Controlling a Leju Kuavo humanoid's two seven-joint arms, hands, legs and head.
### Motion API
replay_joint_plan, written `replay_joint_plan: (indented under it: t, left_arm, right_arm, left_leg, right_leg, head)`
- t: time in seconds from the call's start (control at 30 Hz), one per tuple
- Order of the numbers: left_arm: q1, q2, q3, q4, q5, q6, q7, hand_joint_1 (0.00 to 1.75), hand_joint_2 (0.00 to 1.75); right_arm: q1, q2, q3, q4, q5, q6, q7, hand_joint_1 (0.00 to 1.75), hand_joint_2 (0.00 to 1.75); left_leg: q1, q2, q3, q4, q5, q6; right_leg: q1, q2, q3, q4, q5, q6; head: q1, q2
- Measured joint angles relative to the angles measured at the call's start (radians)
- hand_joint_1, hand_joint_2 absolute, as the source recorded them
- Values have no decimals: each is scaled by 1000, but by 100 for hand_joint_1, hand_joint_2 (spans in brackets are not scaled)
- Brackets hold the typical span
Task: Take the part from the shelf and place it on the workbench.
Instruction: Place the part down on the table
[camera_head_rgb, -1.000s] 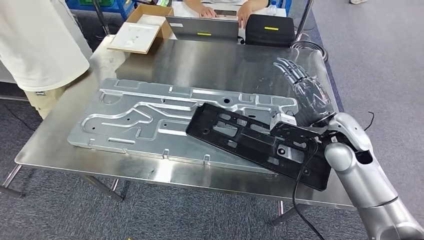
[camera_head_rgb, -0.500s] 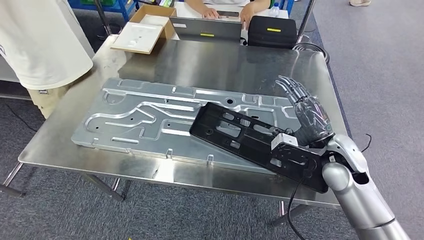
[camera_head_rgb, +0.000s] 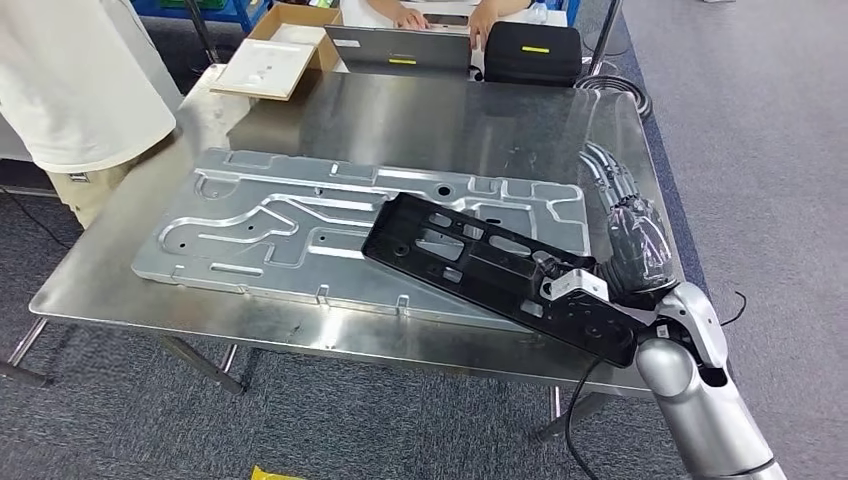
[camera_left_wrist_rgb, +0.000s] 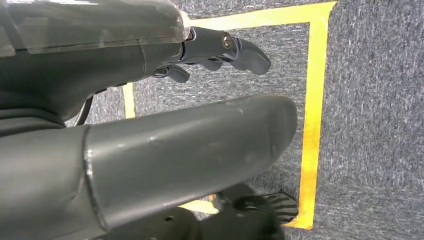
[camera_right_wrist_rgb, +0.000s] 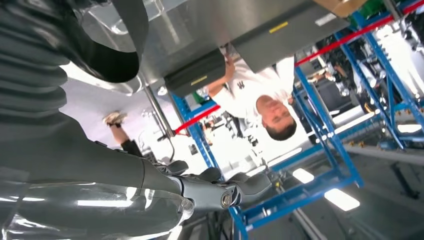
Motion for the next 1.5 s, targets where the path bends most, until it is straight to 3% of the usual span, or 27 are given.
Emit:
replay_joint_plan:
  t: [0.13, 0.17, 0.23, 0.3, 0.33, 0.37, 0.4, 0.43, 0.5, 0.57, 0.63, 0.67, 0.73, 0.8, 0.83, 0.87, 0.9, 0.97, 1.0, 1.07, 1.17, 1.23, 1.3, 1.33, 1.37, 1.4, 1.5]
  left_arm:
    - [2, 0, 1, 0, -3, -1, 0, 0, 0]
    - [1, -1, 1, 0, -5, -1, 1, 0, 0]
    - [0, -1, 1, 0, -8, -3, 1, 0, 0]
    - [0, -1, 1, 0, -12, -3, 1, 0, 0]
    - [1, -1, 2, 0, -13, -3, 1, 0, 0]
    - [1, -1, 2, 0, -14, -3, 1, 0, 0]
    - [1, -2, 2, 0, -14, -3, 1, 0, 0]
    - [1, -2, 2, 0, -14, -3, 1, 0, 0]
    - [0, -2, 2, 0, -14, -4, 1, 0, 0]
    - [0, -3, 2, 0, -14, -4, 1, 0, 0]
    - [0, -3, 2, 0, -14, -4, 1, 0, 0]
    - [1, -3, 3, 0, -14, -4, 1, 0, 0]
    - [2, -4, 4, 0, -14, -3, 1, 0, 0]
    - [2, -4, 4, 0, -15, -3, 1, 0, 0]
    - [2, -4, 4, 0, -16, -3, 1, 0, 0]
    - [2, -4, 4, 0, -17, -3, 1, 0, 0]
    - [2, -4, 4, 0, -19, -2, 1, 0, 0]
    - [0, -4, 4, 0, -22, -2, 1, 0, 0]
    - [-1, -4, 4, 0, -23, -2, 0, 0, 0]
    - [-4, -3, 4, 0, -23, -3, -8, 0, 0]
    - [-5, -9, 4, 0, -26, -2, -26, 0, 0]
    - [-7, -15, 4, 0, -27, 0, -34, 0, 0]
    - [-8, -19, 4, 0, -27, 1, -40, 0, 0]
    - [-8, -22, 4, 0, -27, 1, -43, 0, 0]
    - [-8, -24, 4, 0, -27, 1, -45, 0, 0]
    - [-8, -27, 4, 0, -27, 2, -46, 0, 0]
    - [-10, -36, 4, 0, -27, 3, -52, 0, 0]
  right_arm:
    - [6, 10, -7, -4, 3, -8, 0, 0, 0]
    - [7, 11, -10, -4, 4, -10, 0, 0, 0]
    - [8, 14, -15, -4, 4, -13, 0, 0, 0]
    - [11, 16, -19, -4, 4, -15, 0, 0, 0]
    - [14, 17, -20, -4, 4, -15, 0, 0, 0]
    - [16, 19, -21, -4, 4, -15, 0, 0, 0]
    - [18, 20, -22, -4, 4, -15, 0, 0, 0]
    - [18, 20, -22, -4, 4, -16, 0, 0, 0]
    - [17, 21, -24, -5, 4, -16, 0, 0, 0]
    - [17, 22, -26, -5, 4, -18, 0, 0, 0]
    - [16, 23, -27, -5, 4, -19, 0, 0, 0]
    - [16, 25, -28, -5, 4, -20, 0, 0, 0]
    - [16, 28, -28, -5, 4, -21, 0, 0, 0]
    - [20, 31, -28, -5, 4, -22, 0, 0, 0]
    - [22, 33, -28, -5, 4, -23, 0, 0, 0]
    - [24, 34, -28, -5, 4, -24, 0, 0, 0]
    - [27, 36, -28, -5, 4, -25, 0, 0, 0]
    - [31, 39, -29, -5, 4, -27, 0, 0, 0]
    - [33, 39, -30, -6, 4, -29, 0, 0, 0]
    - [36, 41, -32, -8, 5, -36, 0, 0, 0]
    - [46, 46, -40, -19, 12, -58, 2, 0, 0]
    - [58, 51, -51, -29, 14, -74, 5, 0, 0]
    - [76, 60, -62, -40, 10, -91, 8, 0, 0]
    - [88, 66, -67, -44, 7, -99, 9, 0, 0]
    - [100, 73, -71, -48, 5, -107, 7, 0, 0]
    - [111, 80, -75, -52, 3, -116, 3, 0, 0]
    - [133, 98, -85, -72, 9, -145, -23, 0, 0]
  left_leg:
    - [-4, 2, -1, -24, 26, 19]
    - [-2, 4, -7, -27, 37, 28]
    - [0, 9, -26, -31, 57, 40]
    - [0, 12, -51, -28, 74, 43]
    - [-1, 13, -64, -26, 82, 42]
    - [-1, 13, -77, -23, 89, 40]
    - [-1, 13, -89, -19, 95, 38]
    - [-1, 13, -98, -15, 100, 35]
    - [-3, 12, -111, -9, 109, 26]
    - [-4, 12, -114, -9, 121, 14]
    - [-4, 11, -119, -9, 129, 1]
    - [-4, 9, -128, 2, 114, -4]
    - [-1, 7, -156, 76, 33, -13]
    - [1, 6, -185, 200, -59, -19]
    - [2, 6, -189, 250, -76, -21]
    - [2, 6, -179, 272, -70, -21]
    - [2, 6, -152, 258, -45, -20]
    - [1, 6, -53, 139, -2, -13]
    - [-1, 6, 2, 61, -4, -8]
    - [-6, 5, 60, -33, -28, 3]
    - [-6, 9, 54, -52, -11, 26]
    - [-2, 13, 38, -58, 11, 41]
    - [-3, 15, 18, -56, 27, 45]
    - [-4, 15, 8, -53, 34, 45]
    - [-4, 15, -1, -50, 39, 44]
    - [-4, 15, -9, -46, 43, 42]
    - [-6, 16, -23, -31, 44, 36]
  right_leg:
    - [-2, 2, -7, 0, 11, 26]
    - [-4, 2, -16, 15, -8, 31]
    - [-6, 3, -49, 101, -92, 40]
    - [-7, 3, -86, 227, -170, 48]
    - [-8, 2, -88, 265, -181, 51]
    - [-8, 2, -72, 269, -173, 52]
    - [-9, 2, -36, 233, -151, 51]
    - [-10, 2, 16, 167, -127, 49]
    - [-6, 3, 106, 34, -109, 39]
    - [1, 3, 132, -16, -112, 26]
    - [0, 1, 121, -21, -97, 11]
    - [-2, -1, 113, -23, -87, 2]
    - [-6, -4, 88, -29, -63, -14]
    - [-3, -4, 59, -28, -40, -19]
    - [-2, -4, 43, -27, -29, -19]
    - [-1, -5, 28, -25, -19, -18]
    - [-1, -4, 12, -21, -9, -15]
    - [-1, -4, -13, -13, 7, -9]
    - [0, -4, -21, -8, 13, -4]
    - [1, -5, -26, -6, 25, 8]
    - [-2, -3, -30, -6, 35, 28]
    - [-4, -1, -58, 56, -20, 36]
    - [-6, 0, -105, 186, -105, 42]
    - [-6, 0, -119, 240, -131, 45]
    - [-6, 0, -115, 263, -139, 46]
    - [-7, 0, -91, 245, -129, 46]
    - [-4, -1, 41, 51, -74, 36]
  head:
    - [0, 0]
    - [0, 0]
    - [1, 0]
    - [1, 0]
    - [0, 0]
    - [0, 0]
    - [0, 0]
    - [0, 0]
    - [0, 0]
    - [0, 0]
    - [0, 0]
    - [0, 0]
    - [0, 0]
    - [0, 0]
    - [0, 0]
    - [0, 0]
    - [0, 0]
    - [0, 0]
    - [0, 0]
    - [0, 0]
    - [0, 0]
    - [0, 0]
    - [0, 0]
    - [0, 0]
    - [0, 0]
    - [0, 0]
    - [0, 0]
